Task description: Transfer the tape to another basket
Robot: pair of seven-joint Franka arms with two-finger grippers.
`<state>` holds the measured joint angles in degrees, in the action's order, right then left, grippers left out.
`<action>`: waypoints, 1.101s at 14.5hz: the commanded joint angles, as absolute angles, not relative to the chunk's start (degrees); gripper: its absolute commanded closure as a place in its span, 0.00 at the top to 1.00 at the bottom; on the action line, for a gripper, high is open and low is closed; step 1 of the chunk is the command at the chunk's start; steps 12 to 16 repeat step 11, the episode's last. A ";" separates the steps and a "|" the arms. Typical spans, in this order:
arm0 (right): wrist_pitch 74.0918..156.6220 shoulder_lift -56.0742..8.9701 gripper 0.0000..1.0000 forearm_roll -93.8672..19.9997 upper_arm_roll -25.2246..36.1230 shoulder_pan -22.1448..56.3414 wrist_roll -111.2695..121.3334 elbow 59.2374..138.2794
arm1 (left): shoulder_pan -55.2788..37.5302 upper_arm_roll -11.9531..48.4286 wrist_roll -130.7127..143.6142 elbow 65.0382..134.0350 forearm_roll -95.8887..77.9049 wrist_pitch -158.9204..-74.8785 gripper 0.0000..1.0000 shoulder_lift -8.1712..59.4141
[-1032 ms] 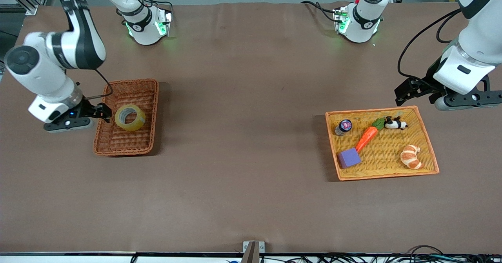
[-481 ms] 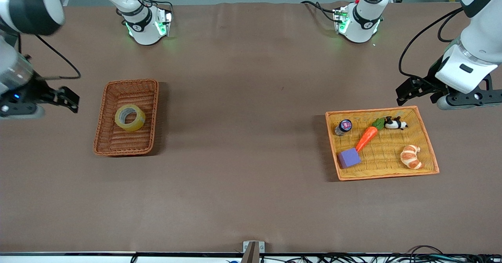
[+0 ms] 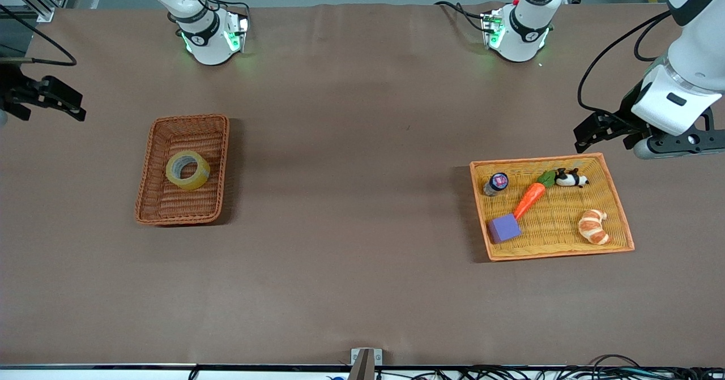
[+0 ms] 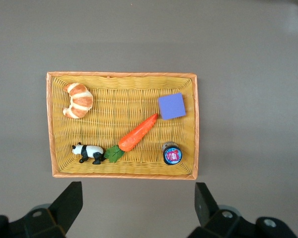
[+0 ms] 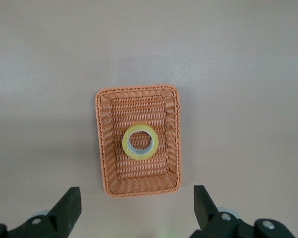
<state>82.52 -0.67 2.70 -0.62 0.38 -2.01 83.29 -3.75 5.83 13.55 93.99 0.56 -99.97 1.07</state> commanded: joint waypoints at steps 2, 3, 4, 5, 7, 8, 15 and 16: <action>85.15 -1.41 1.00 1.67 -0.97 -0.17 -3.69 82.88 | -3.08 5.89 13.18 93.95 1.67 -99.93 0.99 0.26; 85.77 -1.41 1.00 1.67 -0.88 -0.18 -3.69 83.23 | -3.16 5.89 13.18 93.87 1.58 -99.93 0.99 0.26; 85.96 -1.41 1.00 1.67 -0.88 -0.26 -3.60 83.41 | -3.08 5.89 13.10 93.69 1.58 -99.93 0.99 0.18; 85.78 -1.32 1.00 1.67 -0.79 -0.18 -3.52 83.50 | -3.16 5.89 13.18 93.69 1.58 -99.93 0.99 0.18; 85.78 -1.32 1.00 1.67 -0.79 -0.18 -3.34 83.50 | -3.16 5.89 13.27 93.69 1.58 -99.93 0.99 0.18; 85.78 -1.32 1.00 1.67 -0.79 -0.18 -3.25 83.50 | -3.08 5.89 13.27 93.78 1.58 -99.93 0.99 0.26; 85.69 -1.32 1.00 1.67 -0.70 -0.18 -2.90 83.58 | -3.08 5.89 13.10 93.69 1.58 -99.93 0.99 0.26; 85.69 -1.32 1.00 1.67 -0.70 -0.18 -2.90 83.58 | -3.08 5.89 13.10 93.69 1.58 -99.93 0.99 0.26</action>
